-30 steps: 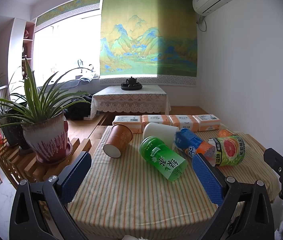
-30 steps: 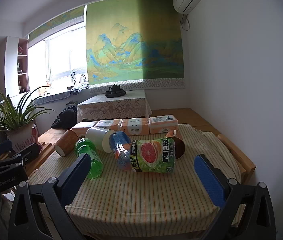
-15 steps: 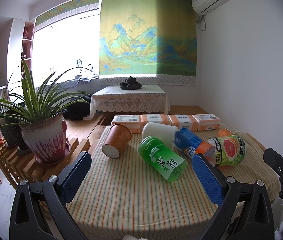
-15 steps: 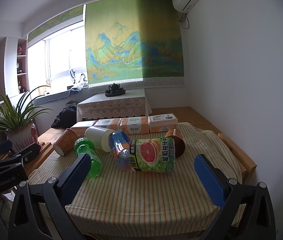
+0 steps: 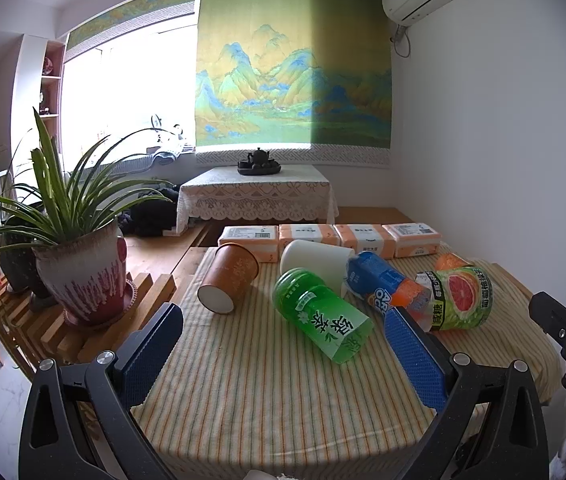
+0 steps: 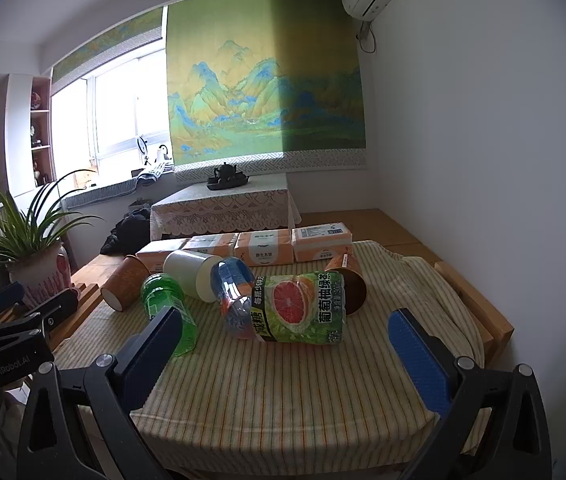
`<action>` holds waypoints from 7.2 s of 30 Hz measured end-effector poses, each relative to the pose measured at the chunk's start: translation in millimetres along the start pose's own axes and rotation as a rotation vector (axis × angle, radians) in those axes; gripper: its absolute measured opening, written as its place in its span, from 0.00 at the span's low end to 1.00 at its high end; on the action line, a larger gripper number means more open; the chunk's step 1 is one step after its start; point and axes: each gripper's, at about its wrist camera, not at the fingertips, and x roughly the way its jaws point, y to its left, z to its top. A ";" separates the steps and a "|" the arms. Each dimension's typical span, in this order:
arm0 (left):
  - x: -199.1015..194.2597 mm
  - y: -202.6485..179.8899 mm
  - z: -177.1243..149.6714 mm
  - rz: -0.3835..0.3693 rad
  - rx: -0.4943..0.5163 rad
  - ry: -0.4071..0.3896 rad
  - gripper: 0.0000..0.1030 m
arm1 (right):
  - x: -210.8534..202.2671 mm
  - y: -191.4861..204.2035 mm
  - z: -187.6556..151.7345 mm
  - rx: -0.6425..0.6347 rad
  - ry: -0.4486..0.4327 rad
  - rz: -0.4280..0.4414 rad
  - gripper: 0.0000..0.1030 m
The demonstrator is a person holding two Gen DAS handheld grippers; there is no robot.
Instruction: Flip cup upside down
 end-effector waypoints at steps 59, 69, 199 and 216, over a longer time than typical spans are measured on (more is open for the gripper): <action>58.7 -6.9 0.8 0.018 0.062 0.139 0.99 | 316.5 -164.2 31.5 0.580 0.845 0.327 0.82; 61.7 -5.8 0.6 0.023 0.057 0.141 0.99 | 324.6 -165.3 28.7 0.657 0.900 0.401 0.54; 102.0 -90.9 5.0 -0.249 0.031 0.284 0.60 | 33.0 -67.3 -13.8 0.003 0.295 0.124 0.61; 75.6 -101.6 2.6 -0.220 0.117 0.189 0.60 | 33.3 -64.8 -16.5 0.009 0.271 0.087 0.61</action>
